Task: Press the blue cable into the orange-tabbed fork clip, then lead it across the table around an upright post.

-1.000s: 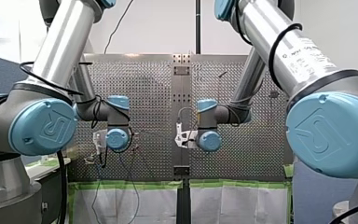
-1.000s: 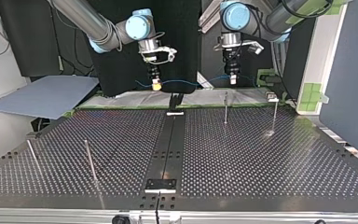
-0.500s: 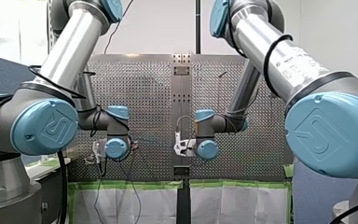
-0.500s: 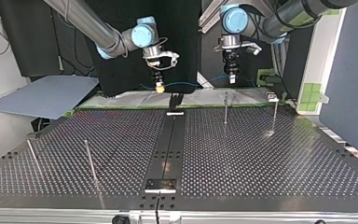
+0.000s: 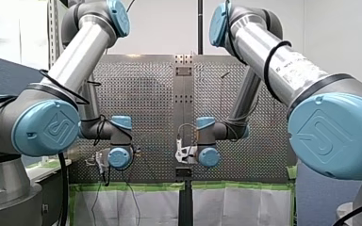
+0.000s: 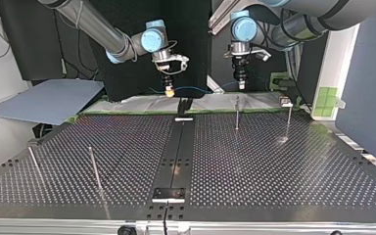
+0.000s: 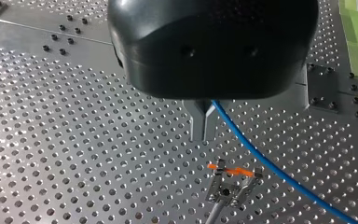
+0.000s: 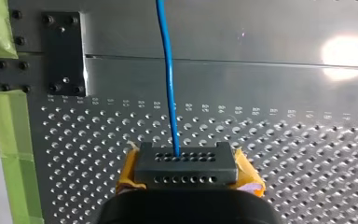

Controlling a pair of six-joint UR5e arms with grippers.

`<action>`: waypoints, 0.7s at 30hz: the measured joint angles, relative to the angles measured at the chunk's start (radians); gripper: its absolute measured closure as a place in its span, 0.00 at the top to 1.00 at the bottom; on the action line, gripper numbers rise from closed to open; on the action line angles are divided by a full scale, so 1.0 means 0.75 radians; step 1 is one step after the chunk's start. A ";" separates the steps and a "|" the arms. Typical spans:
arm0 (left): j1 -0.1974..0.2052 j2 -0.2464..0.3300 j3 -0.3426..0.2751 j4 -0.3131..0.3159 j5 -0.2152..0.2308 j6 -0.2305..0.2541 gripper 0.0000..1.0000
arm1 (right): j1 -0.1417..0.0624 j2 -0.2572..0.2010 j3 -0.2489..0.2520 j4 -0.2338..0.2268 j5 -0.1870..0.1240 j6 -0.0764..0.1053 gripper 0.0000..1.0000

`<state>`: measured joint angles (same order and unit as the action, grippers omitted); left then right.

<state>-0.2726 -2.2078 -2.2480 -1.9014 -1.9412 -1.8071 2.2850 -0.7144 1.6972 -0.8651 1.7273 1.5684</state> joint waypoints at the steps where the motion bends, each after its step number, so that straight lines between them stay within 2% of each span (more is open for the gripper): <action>1: 0.002 -0.002 0.004 0.000 0.002 -0.002 0.02 | 0.000 0.010 -0.007 0.000 0.000 0.000 0.00; 12: 0.029 -0.035 0.048 -0.003 0.017 -0.006 0.02 | -0.007 0.144 -0.091 0.005 -0.002 0.000 0.00; 21: 0.061 -0.127 0.139 -0.046 0.009 -0.001 0.02 | -0.014 0.173 -0.164 0.025 0.001 -0.004 0.00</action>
<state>-0.2271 -2.3029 -2.1437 -1.9358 -1.9343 -1.8081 2.2742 -0.5845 1.5744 -0.8464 1.7278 1.5654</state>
